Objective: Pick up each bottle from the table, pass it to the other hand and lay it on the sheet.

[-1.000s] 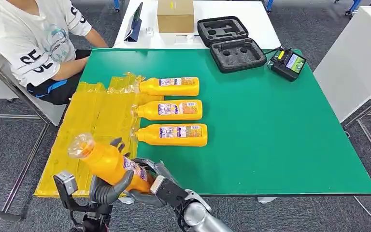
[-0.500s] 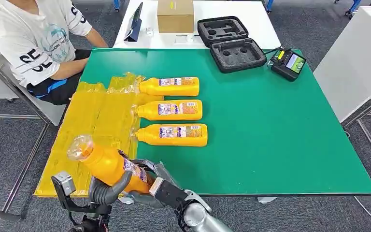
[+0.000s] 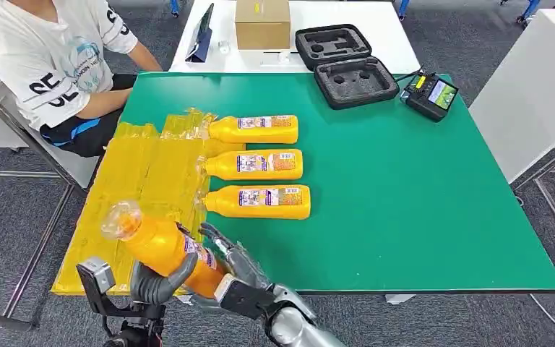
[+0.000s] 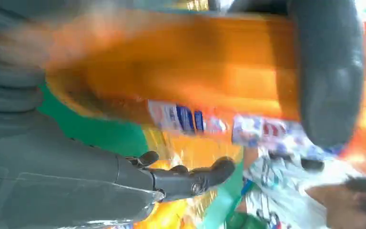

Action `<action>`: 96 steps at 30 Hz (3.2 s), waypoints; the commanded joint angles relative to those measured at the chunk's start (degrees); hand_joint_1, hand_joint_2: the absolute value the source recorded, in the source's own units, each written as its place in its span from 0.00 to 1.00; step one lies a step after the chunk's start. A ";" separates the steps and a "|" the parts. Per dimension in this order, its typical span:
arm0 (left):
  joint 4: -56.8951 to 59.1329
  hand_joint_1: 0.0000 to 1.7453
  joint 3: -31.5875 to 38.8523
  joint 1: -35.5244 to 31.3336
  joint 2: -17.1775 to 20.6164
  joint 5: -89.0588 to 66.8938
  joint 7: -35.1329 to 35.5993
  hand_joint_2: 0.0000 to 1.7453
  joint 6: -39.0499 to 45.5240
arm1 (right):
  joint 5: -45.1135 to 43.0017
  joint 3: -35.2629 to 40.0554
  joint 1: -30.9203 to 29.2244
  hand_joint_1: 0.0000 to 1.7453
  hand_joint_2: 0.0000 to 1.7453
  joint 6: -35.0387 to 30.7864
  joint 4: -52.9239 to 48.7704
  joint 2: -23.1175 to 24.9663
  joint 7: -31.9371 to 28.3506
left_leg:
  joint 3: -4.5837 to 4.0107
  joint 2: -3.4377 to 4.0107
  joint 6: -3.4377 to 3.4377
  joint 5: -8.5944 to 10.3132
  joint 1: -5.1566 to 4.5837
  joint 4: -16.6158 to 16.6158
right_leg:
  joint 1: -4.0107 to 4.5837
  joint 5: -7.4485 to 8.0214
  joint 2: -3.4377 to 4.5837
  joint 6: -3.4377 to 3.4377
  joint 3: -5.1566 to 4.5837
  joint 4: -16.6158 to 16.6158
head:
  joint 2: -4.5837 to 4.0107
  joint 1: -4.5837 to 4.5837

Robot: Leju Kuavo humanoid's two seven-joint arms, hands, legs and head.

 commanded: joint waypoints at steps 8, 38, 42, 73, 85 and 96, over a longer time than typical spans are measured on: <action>0.62 1.00 3.86 -2.34 -0.21 -12.07 -3.38 1.00 11.99 | -3.95 0.32 4.75 0.00 0.00 -10.71 -24.36 -4.10 -3.98 | 0.02 -0.08 -0.02 -0.03 0.01 0.00 | 0.01 -0.04 -0.05 -0.02 0.04 0.00 | 0.00 -0.04; 39.39 1.00 -9.40 -35.93 21.53 -71.39 14.18 1.00 3.62 | -8.33 9.61 1.11 0.00 1.00 -12.84 -22.82 -5.68 -3.98 | 0.22 -0.15 -0.07 0.09 0.07 -0.09 | 0.05 -0.03 -0.12 -0.09 0.25 -0.01 | 0.00 0.00; 42.00 1.00 -11.43 -38.57 21.97 -73.39 15.37 1.00 -0.34 | -8.76 9.44 1.39 0.00 1.00 -12.30 -22.95 -5.75 -3.98 | 0.07 -0.13 -0.03 0.12 0.06 -0.04 | 0.04 0.00 -0.12 -0.04 0.08 0.01 | 0.00 0.00; 53.00 0.16 -15.47 -45.28 20.81 -74.23 17.84 1.00 -11.08 | -11.24 7.07 1.99 0.00 1.00 -9.99 -21.57 -4.61 -3.98 | 0.18 -0.05 -0.02 0.09 0.03 -0.08 | 0.00 0.00 -0.03 -0.03 0.20 -0.02 | 0.00 0.02; 55.56 0.00 -15.07 -45.40 19.11 -65.61 13.89 0.00 -18.95 | -9.96 4.53 2.21 0.00 1.00 -9.38 -18.30 -3.37 -3.98 | 0.39 -0.05 -0.01 0.10 0.00 -0.12 | -0.02 0.01 -0.05 -0.02 0.42 -0.05 | 0.00 0.02; 55.46 0.00 -3.53 -44.61 17.64 -42.18 11.65 0.00 -31.01 | -7.85 3.48 3.75 0.00 1.00 -9.08 -17.25 -2.95 -3.98 | 0.61 -0.03 -0.01 0.10 -0.04 -0.17 | -0.04 0.02 -0.06 -0.03 0.66 -0.09 | 0.00 0.00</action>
